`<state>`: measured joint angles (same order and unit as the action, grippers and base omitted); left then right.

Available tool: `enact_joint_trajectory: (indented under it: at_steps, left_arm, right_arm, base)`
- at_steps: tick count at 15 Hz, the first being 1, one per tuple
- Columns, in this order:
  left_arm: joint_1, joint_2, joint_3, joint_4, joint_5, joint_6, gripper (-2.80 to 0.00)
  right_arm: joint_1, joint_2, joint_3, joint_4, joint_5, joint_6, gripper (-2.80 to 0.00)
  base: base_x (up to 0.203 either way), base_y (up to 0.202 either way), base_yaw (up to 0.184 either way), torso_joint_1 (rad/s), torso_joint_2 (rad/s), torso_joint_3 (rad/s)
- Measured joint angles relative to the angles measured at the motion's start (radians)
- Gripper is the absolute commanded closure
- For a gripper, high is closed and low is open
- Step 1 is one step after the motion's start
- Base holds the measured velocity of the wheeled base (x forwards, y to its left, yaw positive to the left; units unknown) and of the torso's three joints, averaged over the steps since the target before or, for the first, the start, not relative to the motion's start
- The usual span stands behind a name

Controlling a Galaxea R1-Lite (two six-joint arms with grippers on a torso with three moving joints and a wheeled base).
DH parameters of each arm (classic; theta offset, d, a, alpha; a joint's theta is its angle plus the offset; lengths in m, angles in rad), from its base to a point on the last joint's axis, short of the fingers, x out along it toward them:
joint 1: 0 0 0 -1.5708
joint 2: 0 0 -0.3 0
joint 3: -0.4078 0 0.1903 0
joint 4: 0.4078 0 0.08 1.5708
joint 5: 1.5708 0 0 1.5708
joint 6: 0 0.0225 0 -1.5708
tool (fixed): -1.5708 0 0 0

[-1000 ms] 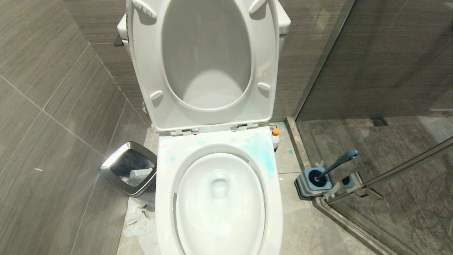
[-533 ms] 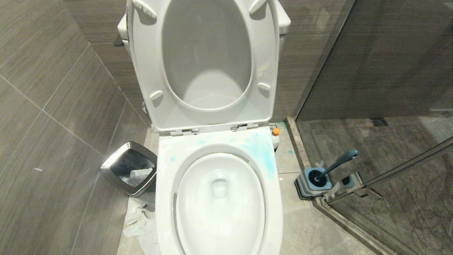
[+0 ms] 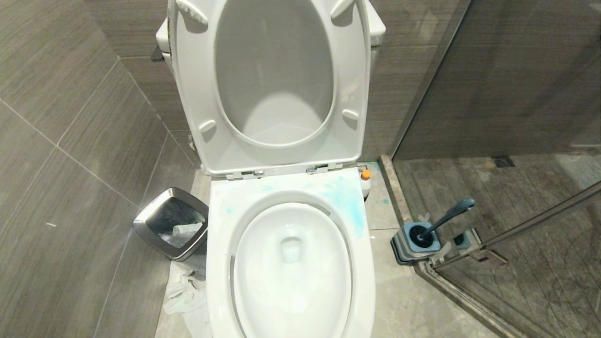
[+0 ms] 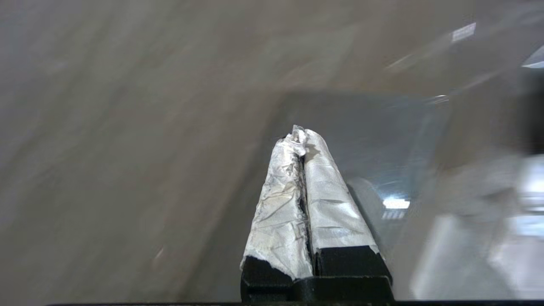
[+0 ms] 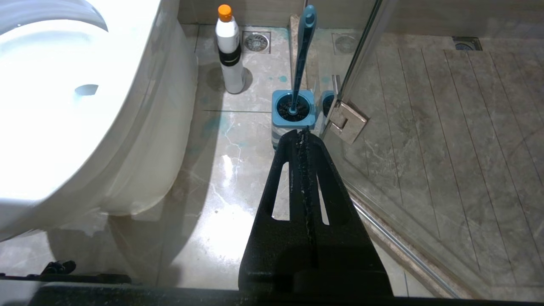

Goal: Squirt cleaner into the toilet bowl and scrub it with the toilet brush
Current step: Pour in the cleaning agent

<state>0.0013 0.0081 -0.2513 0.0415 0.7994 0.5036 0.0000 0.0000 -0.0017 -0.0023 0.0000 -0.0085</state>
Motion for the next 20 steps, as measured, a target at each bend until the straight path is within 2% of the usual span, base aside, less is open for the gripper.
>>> enact_joint_trajectory:
  at_steps: [2,5,6,7,9,12,13,17,20]
  left_arm:
    - [0.0,-0.004,0.034,-0.018,-0.192,-0.02,0.0]
    - [0.0,-0.008,0.12,-0.025,-0.507,-0.132,0.0]
    - [0.0,-0.008,0.152,-0.029,-0.587,-0.184,0.0]
    - [0.0,-0.009,0.177,-0.033,-0.636,-0.215,0.0]
    - [0.0,-0.009,0.199,-0.038,-0.684,-0.226,0.0]
    - [0.0,-0.009,0.226,-0.038,-0.835,-0.278,0.0]
    - [0.0,-0.009,0.238,-0.038,-0.858,-0.293,0.0]
    - [0.0,-0.009,0.25,-0.041,-0.856,-0.346,0.0]
    - [0.0,-0.009,0.251,-0.041,-0.829,-0.446,0.0]
  right_arm:
    - [0.0,0.0,0.0,0.0,0.0,-0.001,0.0]
    - [0.0,0.0,0.0,0.0,0.0,-0.001,0.0]
    - [0.0,0.0,0.0,0.0,0.0,-0.001,0.0]
    - [0.0,0.0,0.0,0.0,0.0,0.0,0.0]
    - [0.0,0.0,0.0,0.0,0.0,0.0,0.0]
    - [0.0,0.0,0.0,0.0,0.0,0.0,0.0]
    - [0.0,0.0,0.0,0.0,0.0,0.0,0.0]
    - [0.0,0.0,0.0,0.0,0.0,0.0,0.0]
    - [0.0,0.0,0.0,0.0,0.0,0.0,0.0]
  base:
    - [0.0,0.0,0.0,0.0,0.0,0.0]
    - [0.0,0.0,0.0,0.0,0.0,0.0]
    - [0.0,0.0,0.0,0.0,0.0,0.0]
    - [0.0,0.0,0.0,0.0,0.0,0.0]
    - [0.0,0.0,0.0,0.0,0.0,0.0]
    - [0.0,0.0,0.0,0.0,0.0,0.0]
    - [0.0,0.0,0.0,0.0,0.0,0.0]
    - [0.0,0.0,0.0,0.0,0.0,0.0]
    - [0.0,0.0,0.0,0.0,0.0,0.0]
